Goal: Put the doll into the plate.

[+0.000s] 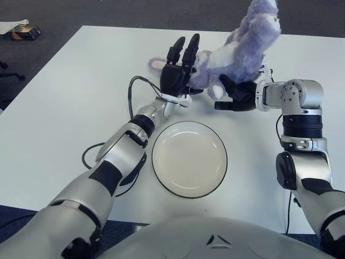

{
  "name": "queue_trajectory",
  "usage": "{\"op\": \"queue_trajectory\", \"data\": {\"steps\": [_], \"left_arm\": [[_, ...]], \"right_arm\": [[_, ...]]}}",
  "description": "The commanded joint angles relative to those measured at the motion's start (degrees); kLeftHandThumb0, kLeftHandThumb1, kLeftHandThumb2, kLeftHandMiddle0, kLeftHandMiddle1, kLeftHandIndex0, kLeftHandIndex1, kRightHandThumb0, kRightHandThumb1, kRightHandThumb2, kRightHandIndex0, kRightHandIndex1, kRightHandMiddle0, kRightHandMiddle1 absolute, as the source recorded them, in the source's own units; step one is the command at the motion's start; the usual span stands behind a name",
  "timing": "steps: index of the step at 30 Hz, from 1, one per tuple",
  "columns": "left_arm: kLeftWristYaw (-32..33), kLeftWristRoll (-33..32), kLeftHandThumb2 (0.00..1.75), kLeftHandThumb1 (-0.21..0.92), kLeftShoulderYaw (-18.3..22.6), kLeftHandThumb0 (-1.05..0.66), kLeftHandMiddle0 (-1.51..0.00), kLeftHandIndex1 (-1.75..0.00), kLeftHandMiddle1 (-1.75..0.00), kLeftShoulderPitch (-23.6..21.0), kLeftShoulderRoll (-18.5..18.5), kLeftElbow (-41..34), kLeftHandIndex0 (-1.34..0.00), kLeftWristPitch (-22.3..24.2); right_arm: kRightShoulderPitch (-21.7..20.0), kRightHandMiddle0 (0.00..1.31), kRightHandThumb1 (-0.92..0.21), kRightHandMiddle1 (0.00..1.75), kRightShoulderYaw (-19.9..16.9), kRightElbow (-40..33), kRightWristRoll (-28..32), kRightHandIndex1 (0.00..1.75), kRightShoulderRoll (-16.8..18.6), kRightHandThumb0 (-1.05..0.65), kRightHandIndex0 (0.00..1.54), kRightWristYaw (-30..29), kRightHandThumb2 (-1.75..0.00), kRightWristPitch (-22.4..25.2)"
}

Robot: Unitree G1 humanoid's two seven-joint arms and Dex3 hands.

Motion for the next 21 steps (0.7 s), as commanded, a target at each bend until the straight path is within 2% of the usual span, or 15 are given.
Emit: {"op": "queue_trajectory", "data": {"steps": [1, 4, 5, 7, 11, 18, 19, 21], "left_arm": [[-1.14, 0.04, 0.79, 0.42, -0.51, -0.68, 0.00, -0.36, -0.49, -1.65, 0.45, -0.08, 0.00, -1.92], [-2.16, 0.47, 0.80, 0.42, -1.16, -0.68, 0.00, -0.41, -0.52, -1.73, 1.10, -0.15, 0.00, -3.93], [-2.31, 0.63, 0.80, 0.44, -1.36, -0.69, 0.00, -0.42, -0.52, -1.76, 1.28, -0.15, 0.00, -4.45], [-2.15, 1.06, 0.79, 0.47, -1.85, -0.70, 0.00, -0.43, -0.52, -1.85, 1.48, -0.15, 0.00, -5.06], [-1.12, 2.65, 0.78, 0.53, -3.38, -0.67, 0.00, -0.51, -0.60, -2.21, 2.09, -0.07, 0.00, -6.16], [-2.33, 2.94, 0.86, 0.50, -4.06, -0.52, 0.00, -0.73, -0.93, -2.69, 2.29, 0.54, 0.00, -7.14], [-2.86, 2.76, 0.89, 0.48, -4.01, -0.49, 0.00, -0.75, -0.98, -2.73, 2.29, 0.63, 0.00, -7.19], [-4.77, 2.17, 0.92, 0.46, -3.76, -0.45, 0.00, -0.78, -1.05, -2.81, 2.24, 0.89, 0.00, -7.16]], "right_arm": [[-0.14, 0.36, -0.48, 1.75, -0.55, -0.08, 1.26, 1.75, -0.14, 0.00, 0.38, 0.60, -1.13, -0.01], [0.70, 0.39, -0.45, 1.75, 1.10, -0.99, 1.37, 1.75, -1.11, 0.00, 0.40, 2.24, -1.17, -1.88], [0.88, 0.36, -0.45, 1.75, 1.62, -1.17, 1.38, 1.63, -1.41, 0.00, 0.51, 2.78, -1.13, -2.41], [1.15, 0.35, -0.44, 1.75, 2.53, -1.16, 1.40, 1.52, -2.11, 0.00, 0.60, 3.95, -1.11, -3.36], [1.18, 0.35, -0.42, 1.75, 5.31, -0.35, 1.11, 1.41, -3.93, 0.00, 0.69, 6.86, -1.09, -5.46], [0.29, 0.33, -0.41, 1.75, 5.85, 1.84, 0.88, 1.48, -4.43, 0.00, 0.68, 7.36, -1.13, -4.58], [0.24, 0.36, -0.41, 1.75, 5.87, 1.98, 0.86, 1.57, -4.44, 0.00, 0.59, 7.30, -1.16, -4.53], [0.28, 0.39, -0.41, 1.75, 6.05, 2.16, 0.73, 1.66, -4.50, 0.00, 0.51, 7.23, -1.19, -4.92]]}}
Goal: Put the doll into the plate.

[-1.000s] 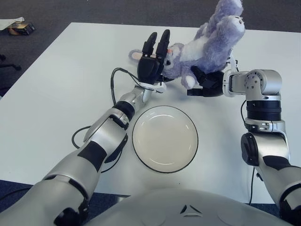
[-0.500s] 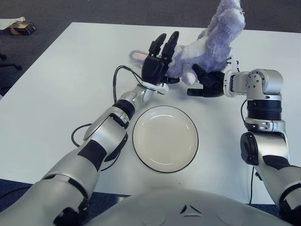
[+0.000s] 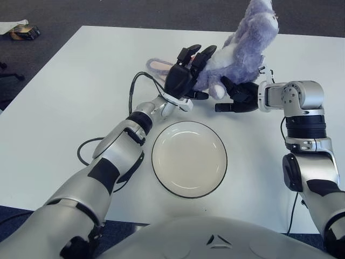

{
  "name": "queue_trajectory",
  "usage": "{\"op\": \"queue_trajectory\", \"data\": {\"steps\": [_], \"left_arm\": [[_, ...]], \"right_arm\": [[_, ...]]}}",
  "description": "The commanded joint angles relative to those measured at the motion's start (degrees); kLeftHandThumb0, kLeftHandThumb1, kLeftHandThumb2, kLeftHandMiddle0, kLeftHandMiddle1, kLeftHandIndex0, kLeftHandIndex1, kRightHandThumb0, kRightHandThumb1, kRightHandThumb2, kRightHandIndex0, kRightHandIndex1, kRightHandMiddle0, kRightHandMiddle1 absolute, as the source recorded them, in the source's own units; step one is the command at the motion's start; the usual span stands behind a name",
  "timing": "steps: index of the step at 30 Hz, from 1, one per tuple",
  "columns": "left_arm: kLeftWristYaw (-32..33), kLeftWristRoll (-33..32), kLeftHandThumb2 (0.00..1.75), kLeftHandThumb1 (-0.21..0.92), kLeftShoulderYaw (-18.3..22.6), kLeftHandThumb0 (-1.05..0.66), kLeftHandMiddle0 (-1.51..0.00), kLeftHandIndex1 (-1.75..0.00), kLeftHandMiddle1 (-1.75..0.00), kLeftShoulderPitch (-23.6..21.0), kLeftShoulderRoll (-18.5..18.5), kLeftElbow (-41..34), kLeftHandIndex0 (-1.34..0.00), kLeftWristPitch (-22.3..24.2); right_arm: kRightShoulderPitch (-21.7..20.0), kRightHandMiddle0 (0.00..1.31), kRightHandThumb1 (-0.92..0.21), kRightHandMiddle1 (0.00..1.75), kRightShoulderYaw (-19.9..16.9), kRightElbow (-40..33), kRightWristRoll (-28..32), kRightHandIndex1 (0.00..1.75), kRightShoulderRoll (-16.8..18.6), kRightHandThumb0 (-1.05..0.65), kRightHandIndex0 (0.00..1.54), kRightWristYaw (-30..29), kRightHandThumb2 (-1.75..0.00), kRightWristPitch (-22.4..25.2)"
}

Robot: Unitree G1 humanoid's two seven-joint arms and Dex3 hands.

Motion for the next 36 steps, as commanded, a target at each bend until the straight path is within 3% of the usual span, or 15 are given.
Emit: {"op": "queue_trajectory", "data": {"steps": [1, 6, 7, 9, 11, 13, 15, 16, 17, 20, 28, 31, 34, 36], "left_arm": [[-3.31, -0.55, 0.95, 0.45, 0.01, -0.44, 0.00, -0.80, -1.08, -1.31, 0.24, 0.81, 0.00, -0.22], [-7.07, -1.82, 1.06, 0.38, 0.81, -0.34, -0.01, -0.90, -1.48, -1.35, 0.08, 1.05, 0.00, -0.22], [-7.69, -2.05, 1.00, 0.47, 0.96, -0.08, -0.14, -0.94, -1.58, -1.34, 0.05, 1.07, 0.00, -0.25], [-8.76, -2.54, 0.95, 0.55, 1.27, 0.14, -0.25, -0.98, -1.65, -1.28, 0.00, 1.06, 0.00, -0.28], [-9.61, -3.00, 0.97, 0.56, 1.51, 0.29, -0.34, -1.15, -1.70, -1.21, -0.03, 1.00, 0.00, -0.27], [-11.03, -3.69, 1.00, 0.55, 1.95, 0.33, -0.38, -1.26, -1.72, -1.12, -0.17, 1.09, 0.00, 0.22], [-12.09, -4.07, 1.09, 0.48, 2.26, 0.38, -0.45, -1.52, -1.73, -1.08, -0.24, 1.10, 0.00, 0.82], [-12.44, -4.09, 1.11, 0.47, 2.32, 0.39, -0.46, -1.57, -1.74, -1.13, -0.18, 1.03, 0.00, 1.52], [-12.71, -4.12, 1.17, 0.43, 2.36, 0.25, -0.51, -1.62, -1.74, -1.16, -0.13, 0.94, -0.12, 2.02], [-12.65, -4.05, 1.29, 0.35, 2.44, 0.08, -0.60, -1.70, -1.74, -1.16, -0.13, 0.68, -0.28, 3.72], [-11.12, -4.24, 1.43, 0.22, 2.88, 0.01, -0.66, -1.74, -1.74, -0.85, -0.56, 0.47, -0.45, 7.31], [-10.28, -4.48, 1.46, 0.20, 3.10, 0.00, -0.68, -1.75, -1.74, -0.66, -0.72, 0.34, -0.48, 8.18], [-9.66, -4.47, 1.47, 0.18, 3.09, 0.00, -0.72, -1.75, -1.70, -0.60, -0.79, 0.29, -0.50, 8.77], [-8.67, -4.04, 1.47, 0.17, 2.78, 0.00, -0.73, -1.75, -1.69, -0.66, -0.77, 0.31, -0.50, 9.27]], "right_arm": [[-0.52, 0.40, -0.41, 1.75, 0.56, 0.52, 0.36, 1.69, -0.72, 0.00, 0.48, 0.65, -1.20, -0.75], [0.13, 0.40, -0.42, 1.75, 1.60, -0.18, 0.52, 1.74, -1.13, 0.00, 0.43, 1.83, -1.20, -2.78], [0.22, 0.40, -0.43, 1.75, 1.77, -0.38, 0.50, 1.74, -1.17, 0.00, 0.43, 1.93, -1.20, -3.10], [0.33, 0.40, -0.43, 1.75, 2.16, -0.65, 0.39, 1.74, -1.31, 0.00, 0.42, 2.09, -1.20, -3.57], [0.40, 0.41, -0.42, 1.75, 2.49, -0.77, 0.34, 1.75, -1.49, 0.00, 0.42, 2.24, -1.20, -3.94], [0.58, 0.41, -0.42, 1.75, 3.01, -1.62, 0.39, 1.75, -1.81, 0.00, 0.43, 2.33, -1.21, -3.87], [0.77, 0.42, -0.40, 1.75, 3.27, -2.51, 0.62, 1.75, -2.06, 0.00, 0.43, 2.43, -1.22, -3.44], [1.06, 0.42, -0.40, 1.75, 2.93, -3.51, 1.06, 1.75, -1.99, 0.00, 0.44, 2.33, -1.23, -2.75], [1.27, 0.43, -0.39, 1.75, 2.66, -4.25, 1.36, 1.75, -1.92, 0.00, 0.44, 2.24, -1.24, -2.24], [2.27, 0.44, -0.38, 1.75, 0.70, -7.64, 2.49, 1.75, -1.19, 0.00, 0.45, 1.19, -1.25, 0.48], [3.85, 0.45, -0.37, 1.75, -3.00, -11.18, 3.88, 1.75, 0.88, 0.00, 0.46, -1.01, -1.26, 2.47], [5.13, 0.40, -0.34, 1.75, -3.57, -12.73, 4.82, 1.59, 1.01, 0.00, 0.62, -0.50, -1.24, 1.48], [5.82, 0.47, -0.25, 1.75, -4.01, -13.23, 5.73, 1.43, 0.95, 0.00, 0.79, -0.01, -1.30, 0.94], [6.09, 0.50, -0.20, 1.75, -3.75, -13.51, 6.24, 1.41, 0.27, 0.00, 0.83, 0.56, -1.35, 1.02]]}}
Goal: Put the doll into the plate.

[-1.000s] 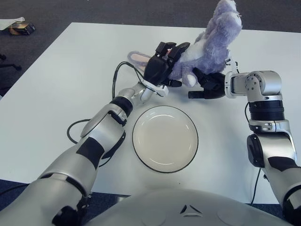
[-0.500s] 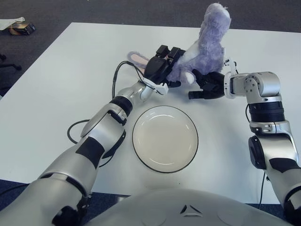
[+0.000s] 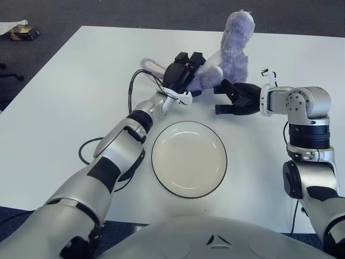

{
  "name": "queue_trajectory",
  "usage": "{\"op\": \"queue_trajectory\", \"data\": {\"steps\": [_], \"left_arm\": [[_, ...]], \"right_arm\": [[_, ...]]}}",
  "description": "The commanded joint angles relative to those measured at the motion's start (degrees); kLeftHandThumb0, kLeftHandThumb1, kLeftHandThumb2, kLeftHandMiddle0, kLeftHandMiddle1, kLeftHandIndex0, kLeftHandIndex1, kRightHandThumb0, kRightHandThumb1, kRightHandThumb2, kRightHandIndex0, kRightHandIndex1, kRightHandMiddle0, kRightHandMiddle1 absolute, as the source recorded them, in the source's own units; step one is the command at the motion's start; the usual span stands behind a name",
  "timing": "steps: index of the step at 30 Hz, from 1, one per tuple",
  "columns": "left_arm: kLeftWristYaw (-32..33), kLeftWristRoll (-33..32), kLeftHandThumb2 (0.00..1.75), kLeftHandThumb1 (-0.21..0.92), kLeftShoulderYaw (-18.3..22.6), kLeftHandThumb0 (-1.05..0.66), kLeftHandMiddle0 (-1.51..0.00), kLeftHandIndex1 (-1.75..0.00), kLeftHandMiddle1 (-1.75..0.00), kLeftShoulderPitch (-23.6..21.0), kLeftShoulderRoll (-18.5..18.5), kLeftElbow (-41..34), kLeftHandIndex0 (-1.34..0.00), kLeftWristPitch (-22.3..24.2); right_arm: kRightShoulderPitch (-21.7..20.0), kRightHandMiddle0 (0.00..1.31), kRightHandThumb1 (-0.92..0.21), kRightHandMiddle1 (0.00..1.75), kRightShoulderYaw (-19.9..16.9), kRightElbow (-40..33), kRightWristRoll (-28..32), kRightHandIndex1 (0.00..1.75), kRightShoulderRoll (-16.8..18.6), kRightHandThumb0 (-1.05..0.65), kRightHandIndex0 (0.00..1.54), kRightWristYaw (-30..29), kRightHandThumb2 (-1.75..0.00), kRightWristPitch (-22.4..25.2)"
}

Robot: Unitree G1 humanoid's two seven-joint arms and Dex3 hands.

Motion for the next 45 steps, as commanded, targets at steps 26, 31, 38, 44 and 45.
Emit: {"op": "queue_trajectory", "data": {"steps": [26, 31, 38, 44, 45], "left_arm": [[3.45, 0.72, 1.53, 0.10, 0.39, 0.00, -0.83, -1.75, -1.61, 0.01, 3.89, 1.22, -0.55, -0.16], [2.85, 0.20, 1.54, 0.09, 1.51, 0.00, -0.83, -1.75, -1.61, 0.35, 6.80, 0.20, -0.55, -2.10], [0.38, -2.05, 1.54, 0.09, 4.16, 0.00, -0.83, -1.75, -1.62, 0.88, 10.63, -2.38, -0.55, -3.91], [0.32, -2.79, 1.57, 0.07, 5.64, 0.00, -0.84, -1.75, -1.62, 1.77, 11.45, -5.01, -0.57, -3.01], [0.49, -3.04, 1.57, 0.07, 6.01, 0.00, -0.84, -1.75, -1.62, 1.98, 11.61, -5.61, -0.57, -2.83]], "right_arm": [[5.87, 0.58, -0.16, 1.72, -0.02, -0.16, 3.25, 1.74, -5.69, 0.00, 0.66, 8.78, -1.49, -12.82], [5.69, 0.52, -0.26, 1.74, 1.79, 1.70, 2.21, 1.75, -7.59, -0.01, 0.55, 10.93, -1.38, -16.14], [5.98, 0.50, -0.29, 1.75, 4.99, 2.57, -1.33, 1.75, -10.22, -0.01, 0.52, 12.41, -1.35, -22.42], [6.43, 0.50, -0.29, 1.75, 6.50, 3.24, -3.30, 1.75, -10.92, -0.01, 0.52, 12.24, -1.35, -25.35], [6.51, 0.51, -0.29, 1.75, 6.67, 3.34, -3.62, 1.75, -10.85, -0.01, 0.52, 11.76, -1.35, -25.44]]}}
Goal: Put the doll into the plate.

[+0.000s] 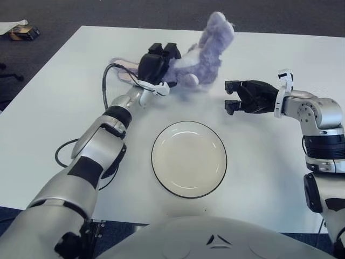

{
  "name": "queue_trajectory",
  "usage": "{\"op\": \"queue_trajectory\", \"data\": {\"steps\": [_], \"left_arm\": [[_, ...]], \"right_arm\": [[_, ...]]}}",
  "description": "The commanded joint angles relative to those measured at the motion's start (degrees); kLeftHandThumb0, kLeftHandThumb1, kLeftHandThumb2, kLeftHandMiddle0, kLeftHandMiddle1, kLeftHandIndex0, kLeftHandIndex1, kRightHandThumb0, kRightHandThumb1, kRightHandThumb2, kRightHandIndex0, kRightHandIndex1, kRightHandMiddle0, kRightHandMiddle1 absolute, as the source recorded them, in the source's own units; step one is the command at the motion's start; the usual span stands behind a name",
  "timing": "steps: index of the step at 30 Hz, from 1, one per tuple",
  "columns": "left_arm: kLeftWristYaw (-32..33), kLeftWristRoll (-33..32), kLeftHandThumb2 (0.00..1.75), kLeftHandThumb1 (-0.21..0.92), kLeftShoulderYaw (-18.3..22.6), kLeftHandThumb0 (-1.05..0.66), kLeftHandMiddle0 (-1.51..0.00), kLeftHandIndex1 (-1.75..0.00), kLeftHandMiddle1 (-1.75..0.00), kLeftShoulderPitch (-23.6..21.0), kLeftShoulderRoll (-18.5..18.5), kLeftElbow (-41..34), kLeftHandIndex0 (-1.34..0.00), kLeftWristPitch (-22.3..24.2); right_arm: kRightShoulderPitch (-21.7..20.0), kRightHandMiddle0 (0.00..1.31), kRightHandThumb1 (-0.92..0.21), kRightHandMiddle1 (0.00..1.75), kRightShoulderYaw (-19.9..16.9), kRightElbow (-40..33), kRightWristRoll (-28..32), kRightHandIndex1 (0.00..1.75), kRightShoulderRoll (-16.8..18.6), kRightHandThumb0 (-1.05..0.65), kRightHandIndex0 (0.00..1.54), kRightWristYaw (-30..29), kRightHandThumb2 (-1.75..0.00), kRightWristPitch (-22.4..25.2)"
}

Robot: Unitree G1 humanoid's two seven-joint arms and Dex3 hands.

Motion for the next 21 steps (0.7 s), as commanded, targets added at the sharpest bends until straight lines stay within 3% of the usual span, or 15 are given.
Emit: {"op": "queue_trajectory", "data": {"steps": [1, 21], "left_arm": [[0.52, -0.93, 1.57, 0.06, 1.51, 0.00, -0.85, -1.75, -1.63, 1.01, 0.58, -2.99, -0.57, 0.55], [-1.97, -1.21, 1.69, -0.03, 8.72, 0.00, -0.89, -1.75, -1.67, 10.12, 4.14, -24.61, -0.64, 8.29]], "right_arm": [[1.11, 0.51, -0.29, 1.75, 0.94, 0.54, -1.39, 1.75, -0.21, -0.01, 0.52, -0.85, -1.35, -1.01], [1.89, 0.47, -0.34, 1.75, 4.62, -1.50, -5.79, 1.75, 1.37, -0.01, 0.48, -5.77, -1.30, -2.51]]}}
